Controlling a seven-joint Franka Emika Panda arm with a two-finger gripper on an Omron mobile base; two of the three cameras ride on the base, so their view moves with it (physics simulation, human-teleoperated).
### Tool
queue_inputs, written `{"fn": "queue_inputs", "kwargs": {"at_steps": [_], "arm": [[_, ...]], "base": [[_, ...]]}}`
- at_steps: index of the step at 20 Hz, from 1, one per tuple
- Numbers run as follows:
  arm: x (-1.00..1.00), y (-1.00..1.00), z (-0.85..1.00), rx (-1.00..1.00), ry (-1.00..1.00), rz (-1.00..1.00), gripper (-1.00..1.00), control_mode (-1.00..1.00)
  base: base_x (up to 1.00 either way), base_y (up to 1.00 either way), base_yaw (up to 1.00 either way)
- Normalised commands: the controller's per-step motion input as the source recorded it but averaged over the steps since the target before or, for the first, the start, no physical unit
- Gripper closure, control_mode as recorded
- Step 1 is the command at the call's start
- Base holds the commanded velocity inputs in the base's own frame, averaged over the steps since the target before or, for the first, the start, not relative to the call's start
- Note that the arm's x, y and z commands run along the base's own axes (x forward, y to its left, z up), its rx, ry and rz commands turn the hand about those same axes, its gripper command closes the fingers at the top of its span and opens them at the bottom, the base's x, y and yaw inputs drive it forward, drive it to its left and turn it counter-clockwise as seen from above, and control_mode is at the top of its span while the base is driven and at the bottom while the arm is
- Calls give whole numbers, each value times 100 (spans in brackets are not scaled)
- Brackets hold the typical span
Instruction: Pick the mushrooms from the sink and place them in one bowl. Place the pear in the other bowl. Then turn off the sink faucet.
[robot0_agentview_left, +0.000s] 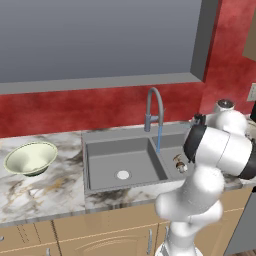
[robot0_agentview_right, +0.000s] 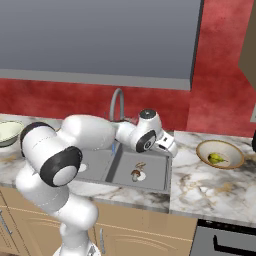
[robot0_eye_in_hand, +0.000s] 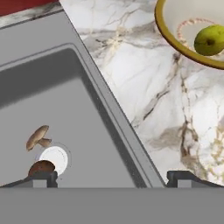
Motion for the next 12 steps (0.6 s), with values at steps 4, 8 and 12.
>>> {"fn": "queue_inputs", "kwargs": {"at_steps": [4,8,12], "arm": [[0,99,-2,0,6,10,-100,-100],[5,72,-11,4,12,11,-100,-100],[26,23,-18,5,15,10,-100,-100]], "base": [[0,0,0],[0,0,0],[0,0,0]]}}
